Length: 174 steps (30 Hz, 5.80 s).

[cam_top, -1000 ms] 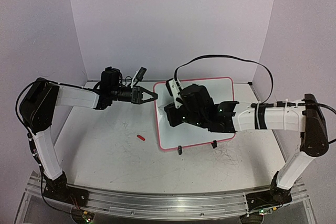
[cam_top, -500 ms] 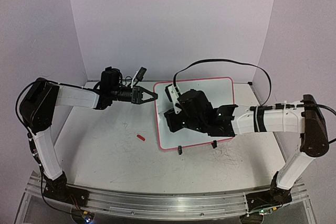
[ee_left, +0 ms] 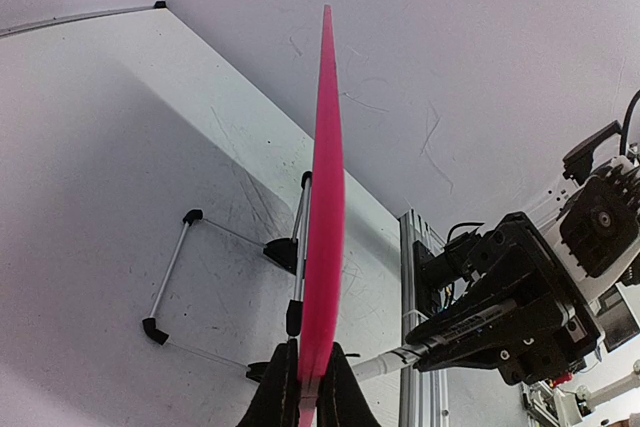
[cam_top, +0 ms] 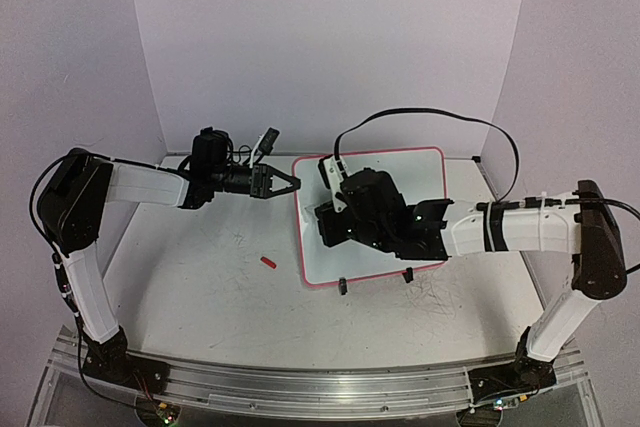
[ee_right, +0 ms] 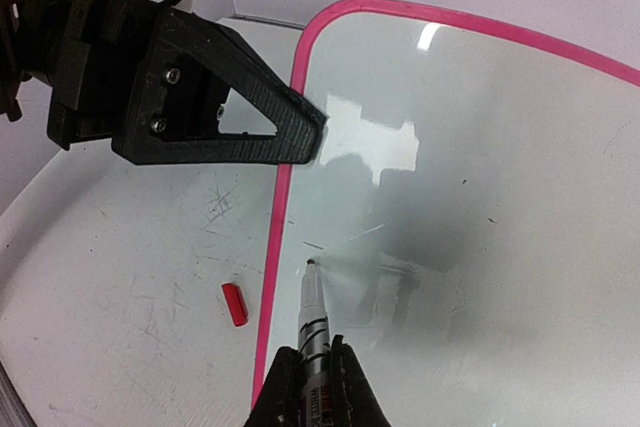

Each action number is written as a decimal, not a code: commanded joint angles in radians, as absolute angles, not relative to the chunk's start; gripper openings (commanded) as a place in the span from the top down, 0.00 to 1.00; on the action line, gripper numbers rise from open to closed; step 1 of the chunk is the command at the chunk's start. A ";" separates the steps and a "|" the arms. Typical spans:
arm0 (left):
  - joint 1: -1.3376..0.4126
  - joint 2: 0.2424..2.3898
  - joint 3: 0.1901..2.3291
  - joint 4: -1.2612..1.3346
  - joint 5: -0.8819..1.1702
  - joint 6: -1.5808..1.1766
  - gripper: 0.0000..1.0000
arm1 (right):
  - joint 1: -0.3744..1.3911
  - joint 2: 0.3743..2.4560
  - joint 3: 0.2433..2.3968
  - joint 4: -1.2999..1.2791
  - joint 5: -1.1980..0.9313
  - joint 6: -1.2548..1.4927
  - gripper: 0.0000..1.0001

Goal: Write a sentence on the whiteboard

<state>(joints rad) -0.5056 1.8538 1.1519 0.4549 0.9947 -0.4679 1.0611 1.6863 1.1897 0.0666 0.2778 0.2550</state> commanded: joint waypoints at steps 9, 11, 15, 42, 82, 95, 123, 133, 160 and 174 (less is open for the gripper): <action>-0.514 1.818 1.157 0.471 1.022 -0.489 1.00 | 1.064 1.694 1.264 0.118 0.319 0.222 1.00; -0.514 1.819 1.158 0.471 1.023 -0.489 1.00 | 1.064 1.704 1.269 0.117 0.331 0.224 1.00; -0.514 1.819 1.158 0.470 1.023 -0.489 1.00 | 1.063 1.716 1.271 0.107 0.338 0.234 1.00; -0.514 1.814 1.158 0.471 1.023 -0.489 1.00 | 1.063 1.724 1.236 0.038 0.355 0.289 1.00; -0.514 1.809 1.154 0.471 1.025 -0.486 1.00 | 1.067 1.680 1.261 0.091 0.334 0.290 1.00; -0.514 1.810 1.154 0.472 1.026 -0.486 1.00 | 1.054 1.716 1.281 0.100 0.321 0.281 1.00; -0.514 1.806 1.154 0.471 1.027 -0.485 1.00 | 1.054 1.713 1.223 0.053 0.375 0.329 1.00; -0.514 1.804 1.154 0.472 1.026 -0.485 1.00 | 1.055 1.687 1.181 0.034 0.369 0.359 1.00; -0.514 1.803 1.151 0.471 1.027 -0.484 1.00 | 1.060 1.678 1.161 0.022 0.373 0.392 1.00; -0.514 1.801 1.149 0.471 1.028 -0.485 1.00 | 1.054 1.700 1.226 0.037 0.410 0.350 1.00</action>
